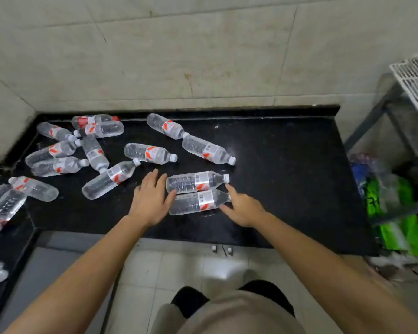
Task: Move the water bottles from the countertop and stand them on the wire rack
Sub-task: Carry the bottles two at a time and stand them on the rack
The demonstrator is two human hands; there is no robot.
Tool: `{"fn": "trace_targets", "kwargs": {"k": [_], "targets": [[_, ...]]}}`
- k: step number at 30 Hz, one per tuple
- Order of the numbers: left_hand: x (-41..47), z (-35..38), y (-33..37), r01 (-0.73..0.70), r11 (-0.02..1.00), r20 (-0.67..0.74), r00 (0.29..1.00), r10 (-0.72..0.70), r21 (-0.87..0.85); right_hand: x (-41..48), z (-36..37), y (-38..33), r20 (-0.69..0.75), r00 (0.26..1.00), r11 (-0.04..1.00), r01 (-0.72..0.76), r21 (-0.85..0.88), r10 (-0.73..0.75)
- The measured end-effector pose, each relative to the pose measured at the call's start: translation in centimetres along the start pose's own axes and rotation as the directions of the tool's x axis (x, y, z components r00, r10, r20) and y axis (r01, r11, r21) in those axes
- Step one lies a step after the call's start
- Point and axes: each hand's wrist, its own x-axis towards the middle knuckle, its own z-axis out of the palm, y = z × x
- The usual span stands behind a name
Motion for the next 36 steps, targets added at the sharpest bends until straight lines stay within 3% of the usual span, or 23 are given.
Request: {"fn": "trace_targets", "kwargs": {"k": [5, 8, 13, 15, 17, 21, 24, 26, 29, 32, 34, 36], "targets": [[5.7, 1.3, -0.5, -0.063, 0.998, 0.120, 0.991, 0.063, -0.006, 2.4, 4.5, -2.0, 0.107, 0.985, 0.969, -0.152, 0.196, 0.133], [9.4, 2.8, -0.9, -0.149, 0.988, 0.235, 0.960, 0.152, -0.031, 3.7, 7.2, -3.5, 0.164, 0.965, 0.895, -0.250, 0.370, 0.203], [14.2, 6.0, -0.9, -0.396, 0.909, 0.437, 0.801, 0.410, -0.127, 6.4, 10.2, -6.1, 0.041, 0.929, 0.658, -0.291, 0.694, 0.368], [15.5, 7.2, -1.1, -0.456, 0.884, 0.467, 0.762, 0.449, -0.105, 7.5, 10.5, -7.0, -0.002, 0.878, 0.552, -0.300, 0.778, 0.479], [16.4, 7.9, -1.6, -0.497, 0.865, 0.426, 0.771, 0.473, -0.062, 8.1, 10.3, -8.3, -0.017, 0.809, 0.481, -0.333, 0.811, 0.588], [18.8, 8.5, -2.3, -0.476, 0.871, 0.392, 0.783, 0.483, -0.121, 9.9, 10.5, -10.7, -0.042, 0.649, 0.435, -0.458, 0.775, 0.759], [19.7, 8.8, -3.2, -0.478, 0.860, 0.366, 0.779, 0.509, -0.178, 11.3, 10.4, -12.3, -0.081, 0.522, 0.335, -0.413, 0.847, 0.849], [19.6, 9.0, -4.3, -0.441, 0.874, 0.346, 0.802, 0.486, -0.206, 11.8, 10.1, -13.0, -0.071, 0.481, 0.285, -0.389, 0.876, 0.874], [18.3, 9.2, -5.8, -0.385, 0.906, 0.288, 0.860, 0.421, -0.174, 12.2, 9.0, -13.0, -0.105, 0.507, 0.379, -0.474, 0.795, 0.855], [17.1, 9.6, -7.4, -0.268, 0.956, 0.225, 0.931, 0.289, -0.117, 12.4, 8.6, -12.9, -0.200, 0.611, 0.622, -0.626, 0.470, 0.766], [17.0, 9.8, -8.7, -0.153, 0.975, 0.222, 0.957, 0.187, -0.160, 11.9, 9.0, -12.7, -0.242, 0.684, 0.723, -0.627, 0.290, 0.689], [17.0, 10.1, -9.9, -0.127, 0.975, 0.206, 0.965, 0.164, -0.183, 11.1, 9.7, -12.2, -0.242, 0.724, 0.763, -0.601, 0.239, 0.646]]}}
